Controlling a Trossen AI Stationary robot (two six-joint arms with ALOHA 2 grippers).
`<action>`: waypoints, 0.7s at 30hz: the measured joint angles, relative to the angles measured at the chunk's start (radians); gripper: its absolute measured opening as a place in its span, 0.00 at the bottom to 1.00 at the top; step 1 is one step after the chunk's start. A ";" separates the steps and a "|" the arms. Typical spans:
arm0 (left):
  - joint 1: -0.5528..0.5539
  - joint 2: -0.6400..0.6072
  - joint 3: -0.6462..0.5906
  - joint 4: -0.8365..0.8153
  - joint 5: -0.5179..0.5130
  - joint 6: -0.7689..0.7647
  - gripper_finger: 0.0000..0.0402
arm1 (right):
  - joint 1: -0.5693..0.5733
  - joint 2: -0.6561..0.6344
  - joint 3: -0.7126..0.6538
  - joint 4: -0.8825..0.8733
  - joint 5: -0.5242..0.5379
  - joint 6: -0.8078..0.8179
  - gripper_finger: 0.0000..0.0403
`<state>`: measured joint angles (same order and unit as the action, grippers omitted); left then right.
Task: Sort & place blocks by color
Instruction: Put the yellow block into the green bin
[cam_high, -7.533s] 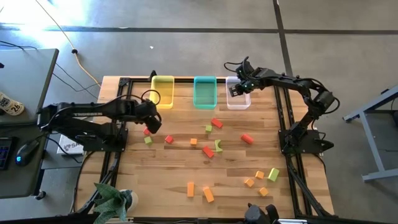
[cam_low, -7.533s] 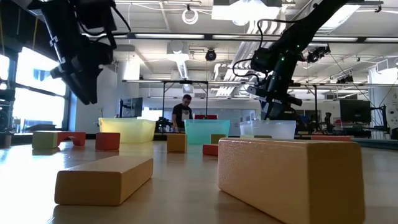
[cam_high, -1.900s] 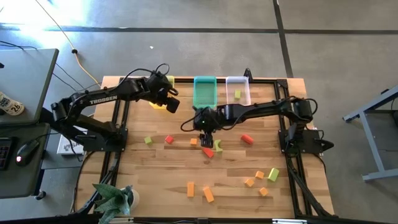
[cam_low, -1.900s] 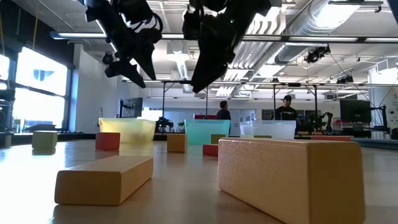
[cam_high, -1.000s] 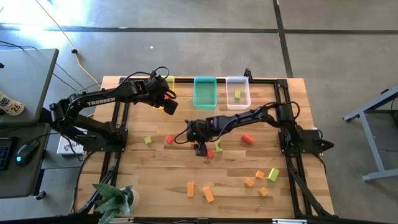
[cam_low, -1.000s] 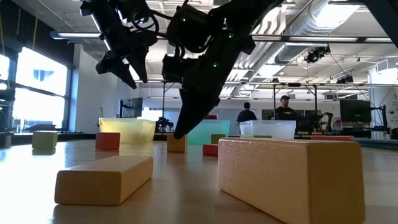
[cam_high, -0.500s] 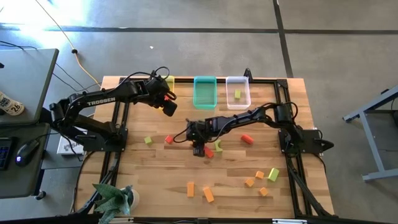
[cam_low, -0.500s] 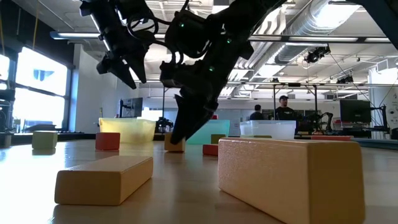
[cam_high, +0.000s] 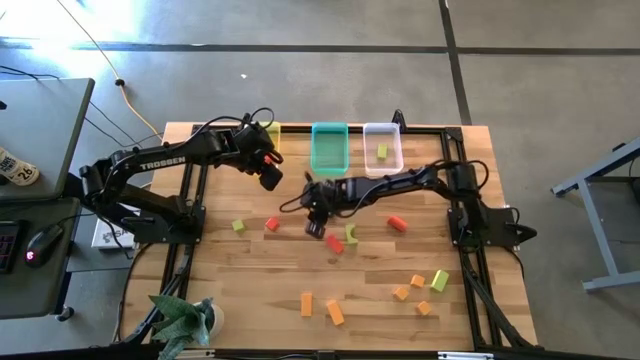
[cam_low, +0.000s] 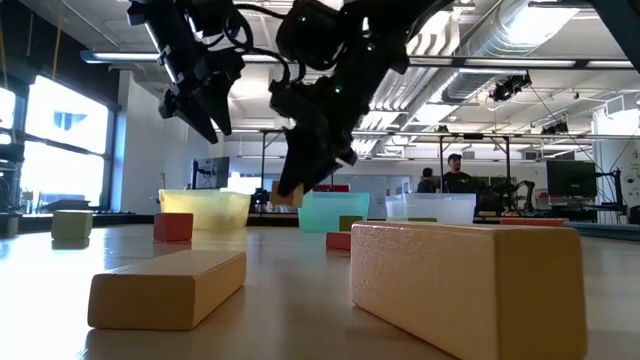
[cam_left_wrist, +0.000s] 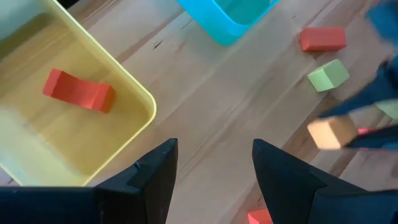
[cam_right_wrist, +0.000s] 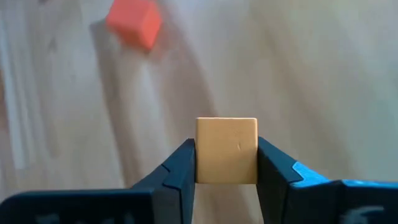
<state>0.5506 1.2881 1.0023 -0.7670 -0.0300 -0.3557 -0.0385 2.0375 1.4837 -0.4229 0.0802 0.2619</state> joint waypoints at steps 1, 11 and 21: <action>-0.003 0.000 0.000 0.000 0.000 0.000 0.49 | -0.009 -0.011 0.000 -0.002 0.015 0.000 0.24; -0.062 0.000 0.000 0.003 0.000 -0.014 0.49 | -0.145 -0.095 0.000 -0.028 0.104 -0.056 0.24; -0.140 0.000 0.000 0.005 0.000 -0.138 0.49 | -0.337 -0.112 0.000 -0.057 0.052 -0.113 0.24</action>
<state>0.4109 1.2881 1.0023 -0.7624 -0.0295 -0.4934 -0.3757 1.9259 1.4837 -0.4799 0.1319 0.1486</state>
